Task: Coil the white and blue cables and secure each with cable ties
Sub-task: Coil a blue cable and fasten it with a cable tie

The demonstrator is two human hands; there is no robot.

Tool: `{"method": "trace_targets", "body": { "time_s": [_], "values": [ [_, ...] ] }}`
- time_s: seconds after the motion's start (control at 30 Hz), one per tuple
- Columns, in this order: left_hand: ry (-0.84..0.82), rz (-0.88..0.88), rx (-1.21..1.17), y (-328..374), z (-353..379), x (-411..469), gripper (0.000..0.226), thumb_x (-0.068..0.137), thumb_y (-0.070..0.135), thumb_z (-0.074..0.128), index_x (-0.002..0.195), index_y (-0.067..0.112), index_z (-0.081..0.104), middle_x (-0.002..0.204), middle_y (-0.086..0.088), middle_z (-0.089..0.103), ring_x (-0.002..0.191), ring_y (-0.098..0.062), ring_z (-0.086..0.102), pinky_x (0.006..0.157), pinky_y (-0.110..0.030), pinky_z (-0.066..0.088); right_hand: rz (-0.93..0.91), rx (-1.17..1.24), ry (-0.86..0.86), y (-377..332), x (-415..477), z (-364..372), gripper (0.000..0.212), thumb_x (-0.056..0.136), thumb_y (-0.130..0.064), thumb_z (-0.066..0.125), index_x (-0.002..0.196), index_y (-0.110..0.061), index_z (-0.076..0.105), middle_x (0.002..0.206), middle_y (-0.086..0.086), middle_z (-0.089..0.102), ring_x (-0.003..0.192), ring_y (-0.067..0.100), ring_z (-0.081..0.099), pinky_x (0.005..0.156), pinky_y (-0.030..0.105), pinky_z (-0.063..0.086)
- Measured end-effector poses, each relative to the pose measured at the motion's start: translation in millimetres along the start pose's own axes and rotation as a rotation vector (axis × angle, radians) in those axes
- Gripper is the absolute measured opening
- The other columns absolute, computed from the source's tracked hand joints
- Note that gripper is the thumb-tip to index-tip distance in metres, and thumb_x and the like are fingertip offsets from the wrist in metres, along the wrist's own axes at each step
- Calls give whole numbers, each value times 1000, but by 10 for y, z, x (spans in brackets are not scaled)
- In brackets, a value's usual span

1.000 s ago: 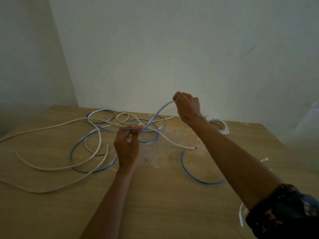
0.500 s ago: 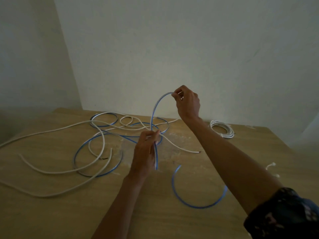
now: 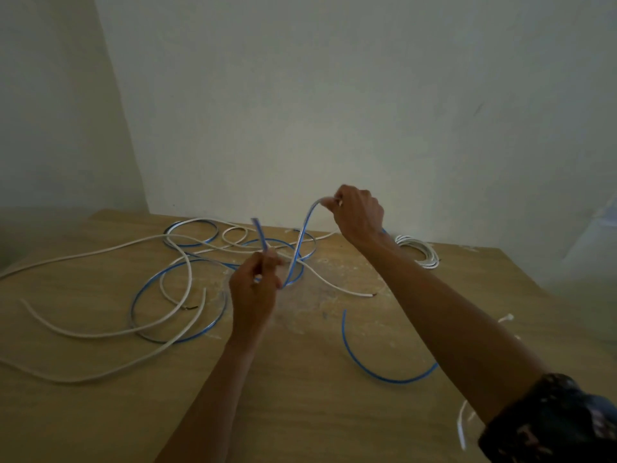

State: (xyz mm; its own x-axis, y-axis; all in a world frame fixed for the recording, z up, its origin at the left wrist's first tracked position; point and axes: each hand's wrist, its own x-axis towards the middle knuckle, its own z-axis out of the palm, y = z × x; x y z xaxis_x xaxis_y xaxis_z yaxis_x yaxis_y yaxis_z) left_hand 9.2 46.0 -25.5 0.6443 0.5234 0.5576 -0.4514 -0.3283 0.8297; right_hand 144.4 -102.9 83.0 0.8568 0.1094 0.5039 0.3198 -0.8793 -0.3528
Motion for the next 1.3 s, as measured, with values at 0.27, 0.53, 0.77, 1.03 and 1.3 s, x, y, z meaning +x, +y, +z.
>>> {"method": "trace_targets", "body": {
  "time_s": [0.27, 0.53, 0.77, 1.03, 1.3],
  "values": [
    [-63, -493, -767, 8, -34, 163, 38, 109, 30, 32, 114, 9, 64, 56, 6, 37, 49, -8, 35, 59, -27, 39, 187, 214, -159, -36, -29, 130, 45, 96, -48, 59, 90, -3, 68, 95, 17, 69, 92, 39, 63, 70, 33, 40],
    [291, -351, -466, -211, -145, 238, 20, 105, 17, 52, 87, 17, 61, 67, 6, 65, 68, -10, 61, 85, -38, 50, 152, 121, -244, 55, 7, 77, 17, 93, -15, 59, 93, -4, 71, 99, 18, 70, 101, 38, 63, 75, 34, 43],
    [-49, 256, 144, -113, -146, 62, 12, 101, 22, 51, 100, 12, 57, 88, 4, 54, 84, -11, 56, 79, -24, 45, 158, 50, -42, 21, 43, -71, 20, 99, -32, 59, 104, -16, 70, 110, 14, 67, 102, 38, 63, 74, 35, 41],
    [-323, 399, 577, -299, 9, -20, 36, 100, 29, 49, 130, 19, 67, 125, -11, 51, 114, -30, 52, 92, -41, 51, 190, 1189, -244, -179, 178, -379, 24, 100, 2, 48, 122, -5, 56, 102, 15, 71, 60, 14, 55, 50, 22, 39],
    [-496, 241, 495, -299, -80, 62, 40, 83, -2, 75, 120, 12, 73, 90, 5, 55, 81, -11, 56, 75, -35, 55, -28, 1332, -280, -112, -100, -571, 23, 99, 1, 54, 120, -1, 63, 98, 9, 75, 71, 15, 60, 60, 22, 44]
  ]
}}
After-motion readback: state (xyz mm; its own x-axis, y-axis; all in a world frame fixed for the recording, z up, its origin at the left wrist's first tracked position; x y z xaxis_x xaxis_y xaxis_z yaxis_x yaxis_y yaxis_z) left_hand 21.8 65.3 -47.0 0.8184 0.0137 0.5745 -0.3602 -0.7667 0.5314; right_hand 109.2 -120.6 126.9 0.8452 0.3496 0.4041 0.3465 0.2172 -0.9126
